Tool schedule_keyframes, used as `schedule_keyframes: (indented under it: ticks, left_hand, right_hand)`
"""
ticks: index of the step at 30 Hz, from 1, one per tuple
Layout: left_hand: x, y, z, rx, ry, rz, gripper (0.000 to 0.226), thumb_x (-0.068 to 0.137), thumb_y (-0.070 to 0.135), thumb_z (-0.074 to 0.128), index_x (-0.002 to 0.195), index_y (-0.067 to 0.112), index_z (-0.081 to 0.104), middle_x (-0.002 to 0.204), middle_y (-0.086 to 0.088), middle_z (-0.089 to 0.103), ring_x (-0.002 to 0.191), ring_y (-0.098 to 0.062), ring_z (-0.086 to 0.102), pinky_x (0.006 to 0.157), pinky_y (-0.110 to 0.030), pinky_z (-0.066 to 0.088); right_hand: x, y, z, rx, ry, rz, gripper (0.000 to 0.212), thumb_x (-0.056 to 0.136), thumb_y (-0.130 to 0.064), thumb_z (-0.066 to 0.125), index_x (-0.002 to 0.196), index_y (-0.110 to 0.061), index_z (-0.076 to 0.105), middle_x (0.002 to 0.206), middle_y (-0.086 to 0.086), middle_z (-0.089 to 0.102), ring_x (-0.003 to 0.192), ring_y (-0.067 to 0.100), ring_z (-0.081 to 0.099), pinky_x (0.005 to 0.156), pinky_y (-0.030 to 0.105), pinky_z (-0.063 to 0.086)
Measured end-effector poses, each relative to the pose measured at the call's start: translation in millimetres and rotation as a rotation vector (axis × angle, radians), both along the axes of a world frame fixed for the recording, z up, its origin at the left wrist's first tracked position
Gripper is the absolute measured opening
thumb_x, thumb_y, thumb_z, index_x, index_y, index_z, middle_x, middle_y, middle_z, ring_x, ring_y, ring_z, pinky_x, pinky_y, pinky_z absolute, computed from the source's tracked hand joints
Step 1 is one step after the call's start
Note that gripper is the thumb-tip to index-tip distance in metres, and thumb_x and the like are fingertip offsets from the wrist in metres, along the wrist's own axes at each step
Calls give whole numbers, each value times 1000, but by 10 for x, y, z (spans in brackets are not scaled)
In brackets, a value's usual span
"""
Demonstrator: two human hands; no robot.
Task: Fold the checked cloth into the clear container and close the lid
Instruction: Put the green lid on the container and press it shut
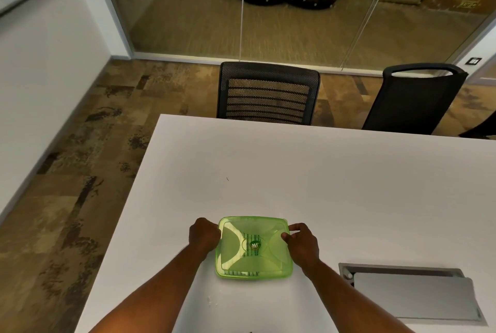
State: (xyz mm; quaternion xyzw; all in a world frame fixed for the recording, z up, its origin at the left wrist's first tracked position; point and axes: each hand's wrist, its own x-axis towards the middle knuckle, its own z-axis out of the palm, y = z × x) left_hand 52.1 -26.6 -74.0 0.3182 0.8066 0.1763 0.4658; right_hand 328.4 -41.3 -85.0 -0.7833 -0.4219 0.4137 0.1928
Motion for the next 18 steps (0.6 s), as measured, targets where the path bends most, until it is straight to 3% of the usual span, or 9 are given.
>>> schedule_keyframes:
  ticks: [5,8,11,13,15,18]
  left_hand:
    - [-74,76,-132,-72,4,-10,17,67,15,64,79,6,72,80,-11,73,78,-31,72,71,-36,63]
    - [-78,104,-28,-103,-47,10,15,61,11,67,72,3,73,75,-17,74,71,-33,74,66,-46,65]
    - [-57,66,-4,-53,-74,7,9,68,6,66,73,7,73,83,-16,74,82,-35,74,73,-49,64]
    - [-43,-24,3,58,-67,-49,16,75,7,68,89,15,71,94,-10,72,93,-32,71,82,-46,61]
    - [-56,-140,14,221,37,-235,32,82,11,71,113,20,66,110,-5,65,104,-27,66,90,-40,56]
    - [-107,-253,59,372,130,-565,65,82,32,77,141,26,50,147,13,39,129,-8,49,102,-31,47]
  right_hand:
    - [-20,-6,-10,-9,-18,6,24,87,-31,76,106,-23,62,86,-3,70,82,18,68,75,33,52]
    - [-12,0,15,-4,-12,15,26,88,-32,76,107,-21,62,83,-6,69,83,18,67,77,33,52]
    - [17,22,41,-18,17,25,30,86,-32,77,110,-19,63,81,-6,67,82,17,66,81,36,54]
    - [50,12,75,-1,30,51,38,86,-31,78,118,-20,61,87,-4,66,82,15,64,81,36,54]
    - [103,-26,102,77,-56,176,50,87,-31,75,132,-28,54,106,-5,62,86,10,63,77,31,51]
    - [191,-112,108,233,-181,497,68,87,-40,69,148,-33,41,141,-11,45,113,9,61,87,28,52]
